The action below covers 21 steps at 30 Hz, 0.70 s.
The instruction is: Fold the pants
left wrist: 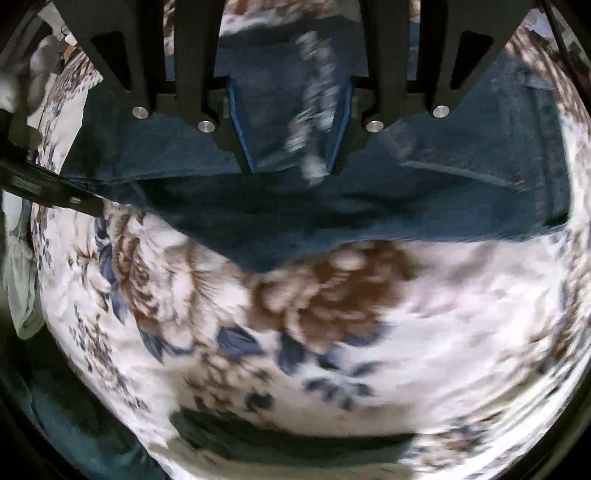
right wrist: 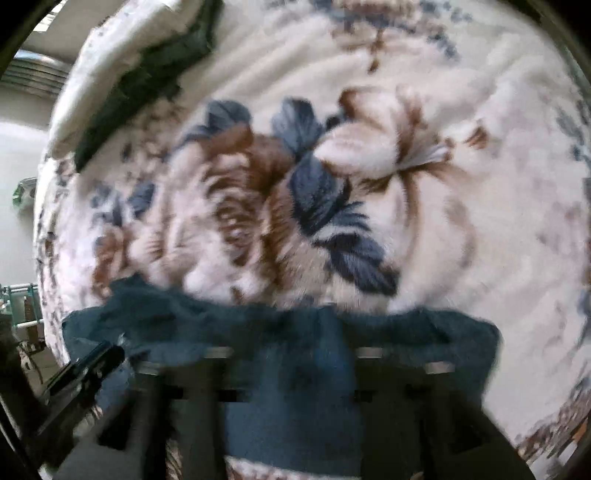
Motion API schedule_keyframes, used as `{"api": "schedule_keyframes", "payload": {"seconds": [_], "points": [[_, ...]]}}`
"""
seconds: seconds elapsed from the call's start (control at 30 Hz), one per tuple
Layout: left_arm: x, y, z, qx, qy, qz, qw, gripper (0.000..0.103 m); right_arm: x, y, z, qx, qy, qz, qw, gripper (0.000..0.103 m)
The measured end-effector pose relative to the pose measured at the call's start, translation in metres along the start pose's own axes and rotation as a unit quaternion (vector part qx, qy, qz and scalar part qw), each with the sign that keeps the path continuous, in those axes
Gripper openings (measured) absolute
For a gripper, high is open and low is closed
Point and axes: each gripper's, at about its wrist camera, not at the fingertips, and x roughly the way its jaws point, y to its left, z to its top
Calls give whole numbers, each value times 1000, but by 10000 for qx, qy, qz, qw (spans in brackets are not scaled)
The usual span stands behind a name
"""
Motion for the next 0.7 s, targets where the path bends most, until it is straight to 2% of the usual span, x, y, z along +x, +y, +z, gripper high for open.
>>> {"api": "schedule_keyframes", "payload": {"seconds": [0.03, 0.07, 0.1, 0.13, 0.23, 0.3, 0.33, 0.37, 0.4, 0.43, 0.5, 0.57, 0.6, 0.63, 0.67, 0.7], "points": [[-12, 14, -4, -111, -88, 7, 9999, 40, -14, 5, -10, -50, -109, -124, 9999, 89], [-21, 27, -7, -237, -132, 29, 9996, 49, -23, 13, -20, -87, -172, -183, 9996, 89], [-28, 38, -11, -359, -158, 39, 9992, 80, -28, 19, -30, -132, -175, -217, 9995, 89], [-35, 50, -15, -504, -203, 60, 9985, 99, -31, 25, -39, -183, -153, -242, 9994, 89], [-53, 89, -34, -1186, -525, 133, 9915, 99, -31, 39, -74, -240, -71, -333, 9991, 89], [-66, 134, -58, -1961, -814, -87, 9772, 99, -24, 46, -94, -122, 10, -242, 9996, 89], [-67, 152, -71, -2408, -997, -332, 9649, 99, -15, 50, -97, -73, 60, -225, 9997, 89], [-65, 170, -86, -2901, -1154, -699, 9474, 99, -6, 54, -101, -54, 133, -259, 9996, 89], [-63, 188, -101, -3358, -1308, -1098, 9263, 99, 4, 60, -103, -42, 207, -335, 9992, 89], [-58, 202, -114, -3778, -1398, -1346, 9053, 99, 13, 64, -105, 24, 314, -468, 9984, 89], [-35, 227, -140, -4576, -1347, -1683, 8626, 99, 28, 70, -99, 150, 359, -491, 9980, 89], [-11, 240, -159, -5099, -1318, -1864, 8294, 99, 33, 80, -93, 137, 346, -574, 9977, 89], [-2, 243, -163, -5221, -1318, -1904, 8209, 99, 33, 85, -90, 96, 323, -607, 9976, 89], [6, 244, -166, -5287, -1317, -1933, 8159, 98, 32, 91, -86, 16, 266, -647, 9975, 89], [13, 245, -165, -5289, -1359, -1972, 8142, 97, 31, 98, -82, -68, 220, -695, 9973, 89], [15, 243, -162, -5263, -1421, -2002, 8140, 97, 30, 103, -79, -192, 286, -467, 9983, 89]]}}
